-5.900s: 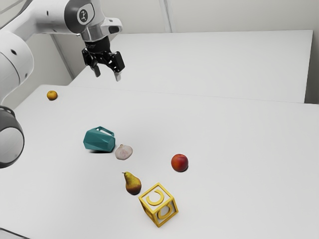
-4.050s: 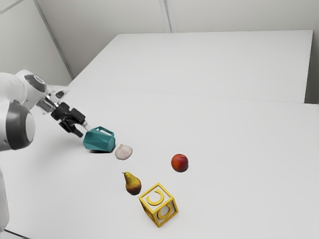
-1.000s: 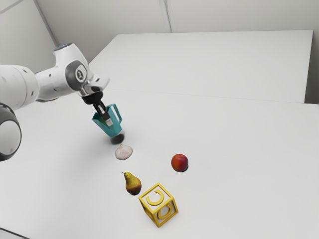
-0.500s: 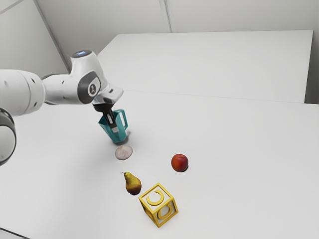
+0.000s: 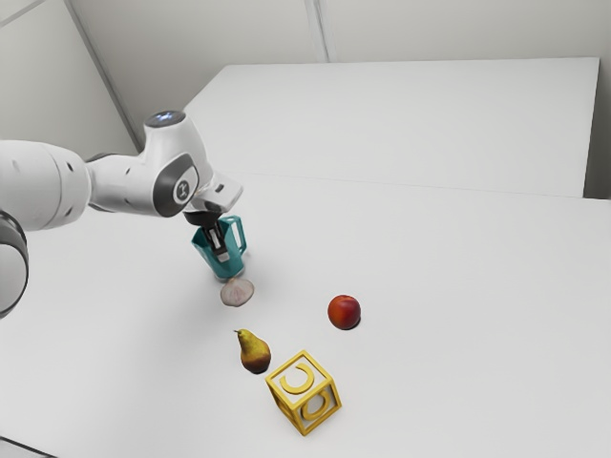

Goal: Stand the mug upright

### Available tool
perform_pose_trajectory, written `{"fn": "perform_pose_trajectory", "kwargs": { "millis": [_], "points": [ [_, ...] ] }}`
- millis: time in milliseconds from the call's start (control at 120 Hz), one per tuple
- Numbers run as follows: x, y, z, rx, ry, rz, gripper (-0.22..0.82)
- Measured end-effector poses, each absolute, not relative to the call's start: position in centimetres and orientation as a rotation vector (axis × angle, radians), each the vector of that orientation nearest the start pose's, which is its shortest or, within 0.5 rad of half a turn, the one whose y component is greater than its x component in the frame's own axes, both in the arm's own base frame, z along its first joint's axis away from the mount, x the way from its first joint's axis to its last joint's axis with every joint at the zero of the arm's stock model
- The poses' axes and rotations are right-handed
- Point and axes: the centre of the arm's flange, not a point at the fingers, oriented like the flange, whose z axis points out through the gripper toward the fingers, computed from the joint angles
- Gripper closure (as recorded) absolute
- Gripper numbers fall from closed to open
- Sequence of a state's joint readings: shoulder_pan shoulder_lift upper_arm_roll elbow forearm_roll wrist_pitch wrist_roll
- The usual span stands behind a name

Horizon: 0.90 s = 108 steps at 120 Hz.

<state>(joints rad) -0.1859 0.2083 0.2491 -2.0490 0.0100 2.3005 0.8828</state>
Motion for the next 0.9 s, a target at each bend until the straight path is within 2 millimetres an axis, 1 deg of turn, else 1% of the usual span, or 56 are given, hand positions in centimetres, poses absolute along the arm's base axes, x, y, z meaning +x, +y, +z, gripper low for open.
{"fn": "perform_pose_trajectory", "kwargs": {
  "millis": [92,367,517,700,900],
  "points": [
    [58.7,3.2,34.6,-2.799,1.239,-0.033,0.73],
    [58.8,3.1,34.7,-2.797,1.231,-0.045,0.43],
    [58.8,3.1,34.9,-2.797,1.227,-0.050,0.30],
    [58.8,2.7,36.1,-2.787,1.232,-0.081,0.21],
    [58.5,2.3,38.8,-2.777,1.232,-0.144,0.16]
  ]
}}
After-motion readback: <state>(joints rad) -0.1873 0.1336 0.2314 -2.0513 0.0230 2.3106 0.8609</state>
